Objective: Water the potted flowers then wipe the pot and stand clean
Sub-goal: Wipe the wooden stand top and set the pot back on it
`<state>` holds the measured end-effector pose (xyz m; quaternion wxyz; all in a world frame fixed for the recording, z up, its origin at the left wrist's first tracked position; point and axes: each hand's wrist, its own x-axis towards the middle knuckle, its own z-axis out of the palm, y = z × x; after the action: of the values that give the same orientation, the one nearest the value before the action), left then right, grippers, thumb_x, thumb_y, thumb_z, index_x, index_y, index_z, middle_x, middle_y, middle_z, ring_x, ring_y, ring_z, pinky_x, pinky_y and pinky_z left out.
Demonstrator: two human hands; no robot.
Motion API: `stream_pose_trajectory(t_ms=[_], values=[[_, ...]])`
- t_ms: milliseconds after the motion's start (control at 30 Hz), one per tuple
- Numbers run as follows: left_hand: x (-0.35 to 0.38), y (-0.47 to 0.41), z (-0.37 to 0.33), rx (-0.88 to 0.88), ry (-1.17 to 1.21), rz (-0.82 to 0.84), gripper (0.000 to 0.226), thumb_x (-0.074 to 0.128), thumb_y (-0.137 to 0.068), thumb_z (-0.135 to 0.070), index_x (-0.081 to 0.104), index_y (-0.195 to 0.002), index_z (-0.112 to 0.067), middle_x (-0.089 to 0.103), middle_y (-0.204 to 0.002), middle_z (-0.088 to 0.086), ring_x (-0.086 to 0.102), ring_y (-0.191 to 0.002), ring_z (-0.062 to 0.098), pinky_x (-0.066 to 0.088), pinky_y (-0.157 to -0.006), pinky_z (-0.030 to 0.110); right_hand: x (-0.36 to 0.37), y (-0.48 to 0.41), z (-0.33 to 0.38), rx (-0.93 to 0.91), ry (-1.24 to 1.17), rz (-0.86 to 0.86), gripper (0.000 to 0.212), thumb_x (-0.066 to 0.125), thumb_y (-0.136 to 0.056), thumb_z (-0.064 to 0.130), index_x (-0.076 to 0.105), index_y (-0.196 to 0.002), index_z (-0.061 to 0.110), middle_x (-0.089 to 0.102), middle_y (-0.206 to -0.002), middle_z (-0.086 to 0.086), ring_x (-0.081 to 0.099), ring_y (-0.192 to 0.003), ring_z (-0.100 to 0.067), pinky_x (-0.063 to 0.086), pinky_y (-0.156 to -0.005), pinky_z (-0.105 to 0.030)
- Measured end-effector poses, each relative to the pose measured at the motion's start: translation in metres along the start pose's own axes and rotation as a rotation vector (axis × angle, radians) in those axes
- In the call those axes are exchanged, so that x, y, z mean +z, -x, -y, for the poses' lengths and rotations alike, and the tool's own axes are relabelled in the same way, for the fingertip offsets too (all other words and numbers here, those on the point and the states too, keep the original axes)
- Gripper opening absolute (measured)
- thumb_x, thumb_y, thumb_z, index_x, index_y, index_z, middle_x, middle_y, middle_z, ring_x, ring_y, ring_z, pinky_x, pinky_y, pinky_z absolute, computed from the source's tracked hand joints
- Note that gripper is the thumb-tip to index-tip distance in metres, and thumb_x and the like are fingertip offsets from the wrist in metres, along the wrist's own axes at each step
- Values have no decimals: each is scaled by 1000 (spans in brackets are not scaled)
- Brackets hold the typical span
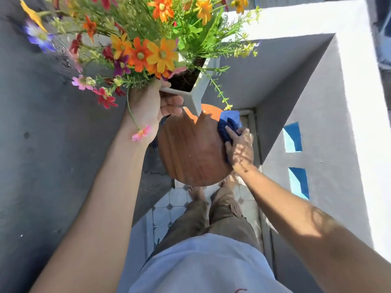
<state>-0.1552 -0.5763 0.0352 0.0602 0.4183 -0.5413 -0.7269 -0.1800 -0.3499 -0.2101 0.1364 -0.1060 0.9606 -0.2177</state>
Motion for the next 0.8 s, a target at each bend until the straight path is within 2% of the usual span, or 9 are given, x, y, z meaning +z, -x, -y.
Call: stream_pose_trajectory(t_ms=[100, 200, 333, 500, 600, 700, 800], values=[[1, 2, 2, 1, 24, 11, 26, 38, -98, -6, 52, -76, -8, 59, -42, -1, 62, -41, 7, 46, -37, 19, -5, -23, -7, 57, 55, -4, 54, 57, -85, 16, 56, -138, 25, 45, -131, -21, 45, -117, -42, 38, -104, -44], [2, 3, 3, 7, 31, 20, 28, 38, -98, -6, 51, -74, -9, 59, -41, -2, 62, -40, 7, 46, -37, 18, 6, -7, 23, 114, -12, -1, 56, 56, -84, 16, 54, -139, 28, 42, -128, -12, 46, -114, -35, 49, -92, -43], [3, 6, 1, 19, 12, 17, 29, 38, -98, -6, 52, -73, -9, 60, -40, -2, 62, -40, 7, 47, -38, 18, 42, 56, 79, -48, -97, 106, 52, 59, -88, 15, 54, -138, 27, 41, -128, -8, 39, -118, -31, 56, -78, -42], [1, 9, 0, 30, 11, 10, 30, 37, -99, -6, 52, -73, -9, 60, -41, -2, 62, -41, 6, 47, -39, 18, 76, 132, 125, -188, -112, 277, 55, 61, -86, 9, 54, -137, 26, 42, -128, -11, 40, -114, -33, 56, -69, -42], [-2, 10, -1, 29, 12, 13, 28, 39, -97, -3, 51, -72, -9, 60, -42, -2, 62, -41, 7, 47, -38, 18, 73, 148, 104, -199, -112, 249, 53, 65, -84, 12, 57, -134, 28, 43, -124, -8, 43, -109, -30, 56, -68, -39], [-4, 7, -2, 22, 21, 16, 27, 40, -96, -3, 51, -72, -9, 60, -42, -2, 62, -41, 7, 47, -39, 18, 56, 143, 61, -203, -95, 209, 54, 64, -84, 13, 57, -135, 28, 44, -126, -7, 44, -111, -28, 55, -77, -37], [-5, 7, -3, 10, 33, 29, 25, 42, -95, -2, 51, -72, -8, 59, -41, -1, 62, -41, 7, 47, -39, 18, 33, 119, 8, 12, -99, 95, 52, 60, -85, 16, 57, -136, 29, 44, -127, -7, 43, -116, -28, 51, -92, -43]])
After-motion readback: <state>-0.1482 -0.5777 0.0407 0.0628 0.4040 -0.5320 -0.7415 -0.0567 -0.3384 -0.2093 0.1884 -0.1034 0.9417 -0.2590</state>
